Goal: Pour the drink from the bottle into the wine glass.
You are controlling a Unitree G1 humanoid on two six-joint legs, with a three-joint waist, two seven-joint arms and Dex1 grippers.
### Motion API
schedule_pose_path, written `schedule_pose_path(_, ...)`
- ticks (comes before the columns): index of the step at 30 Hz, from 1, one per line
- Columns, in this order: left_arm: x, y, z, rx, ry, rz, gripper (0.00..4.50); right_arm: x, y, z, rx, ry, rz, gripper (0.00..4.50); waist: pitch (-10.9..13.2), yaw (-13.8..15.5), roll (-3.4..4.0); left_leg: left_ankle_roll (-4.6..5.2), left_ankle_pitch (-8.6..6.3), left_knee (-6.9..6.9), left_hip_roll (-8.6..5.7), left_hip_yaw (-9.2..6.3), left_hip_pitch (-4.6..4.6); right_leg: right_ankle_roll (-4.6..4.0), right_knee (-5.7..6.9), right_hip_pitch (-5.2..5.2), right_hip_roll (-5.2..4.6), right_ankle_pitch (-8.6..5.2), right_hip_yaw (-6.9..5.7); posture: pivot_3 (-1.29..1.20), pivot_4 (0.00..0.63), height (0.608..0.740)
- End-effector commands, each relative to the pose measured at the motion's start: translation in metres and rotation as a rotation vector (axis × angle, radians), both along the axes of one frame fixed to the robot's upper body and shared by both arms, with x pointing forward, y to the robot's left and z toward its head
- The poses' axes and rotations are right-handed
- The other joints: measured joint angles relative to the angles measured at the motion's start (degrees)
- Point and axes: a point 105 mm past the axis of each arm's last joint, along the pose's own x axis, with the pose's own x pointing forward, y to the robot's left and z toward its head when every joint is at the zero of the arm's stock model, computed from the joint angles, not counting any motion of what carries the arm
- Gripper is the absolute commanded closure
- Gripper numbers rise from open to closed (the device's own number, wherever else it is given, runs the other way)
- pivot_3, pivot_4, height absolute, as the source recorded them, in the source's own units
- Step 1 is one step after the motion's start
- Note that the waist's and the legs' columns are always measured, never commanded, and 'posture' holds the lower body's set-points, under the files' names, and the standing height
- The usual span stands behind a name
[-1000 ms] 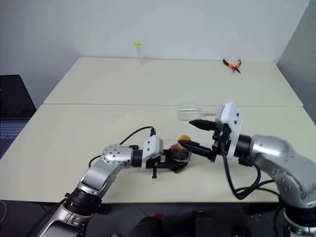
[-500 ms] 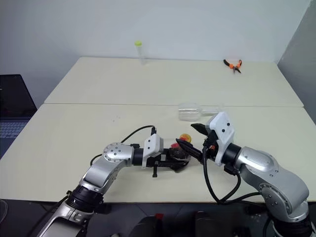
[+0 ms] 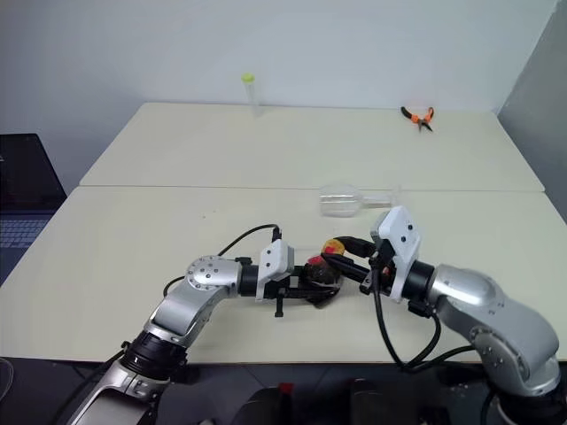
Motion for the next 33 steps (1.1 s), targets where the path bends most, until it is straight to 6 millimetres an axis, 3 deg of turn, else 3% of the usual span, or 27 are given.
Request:
schedule_pose_path(1,-0.002,-0.002,0.003,0.006,-0.018,-0.015,3.6,0.011,-0.022,0.005,-0.115,-0.011,0.117,3.24,0.0,0.1,0.02,0.01,0.0,-0.01,-0.02,0.04,0.01,0.0,0.0,0.01,-0.01,0.0,0.03,0.0,0.15,0.74)
schedule_pose_path(6,-0.008,-0.004,0.003,0.01,-0.024,-0.033,3.6,0.035,-0.039,0.011,-0.253,0.018,0.248,3.24,0.0,-0.1,0.0,0.02,-0.01,-0.03,0.04,0.11,0.06,0.0,-0.02,0.01,0.02,0.0,0.06,0.0,0.15,0.74)
schedule_pose_path(10,-0.01,-0.003,0.002,0.007,-0.02,-0.019,3.6,0.033,-0.038,0.015,-0.27,0.046,0.314,3.24,0.0,-0.1,0.0,0.01,-0.01,-0.04,0.08,0.06,0.02,-0.01,-0.02,-0.03,0.02,0.0,0.04,0.0,0.15,0.74)
schedule_pose_path(16,-0.011,-0.002,0.0,-0.001,-0.011,0.0,3.6,0.012,-0.024,0.027,-0.158,-0.017,0.283,1.17,0.0,0.1,0.0,0.01,-0.01,-0.02,0.08,-0.01,-0.01,-0.01,-0.02,-0.03,-0.03,0.0,0.02,0.0,0.15,0.74)
schedule_pose_path(25,-0.009,-0.003,0.0,0.001,-0.006,-0.009,3.63,-0.004,-0.001,0.04,0.016,-0.187,0.014,1.13,0.0,0.0,0.0,0.01,0.0,-0.02,0.07,-0.03,-0.01,0.0,0.02,-0.03,-0.01,0.0,0.03,0.0,0.15,0.74)
schedule_pose_path(29,-0.007,-0.005,0.001,0.002,-0.011,-0.022,3.63,0.006,0.009,0.031,-0.006,-0.23,-0.096,1.13,0.0,0.0,0.02,0.0,0.0,-0.02,0.06,-0.04,0.0,0.0,0.04,-0.04,0.0,0.0,0.02,0.0,0.15,0.74)
schedule_pose_path(33,-0.006,-0.005,0.002,0.007,-0.018,-0.031,3.65,0.011,0.004,0.021,-0.039,-0.227,-0.143,1.13,0.0,0.0,0.02,0.0,0.0,-0.02,0.04,-0.03,-0.02,0.0,0.01,-0.04,-0.01,0.0,0.01,0.0,0.15,0.74)
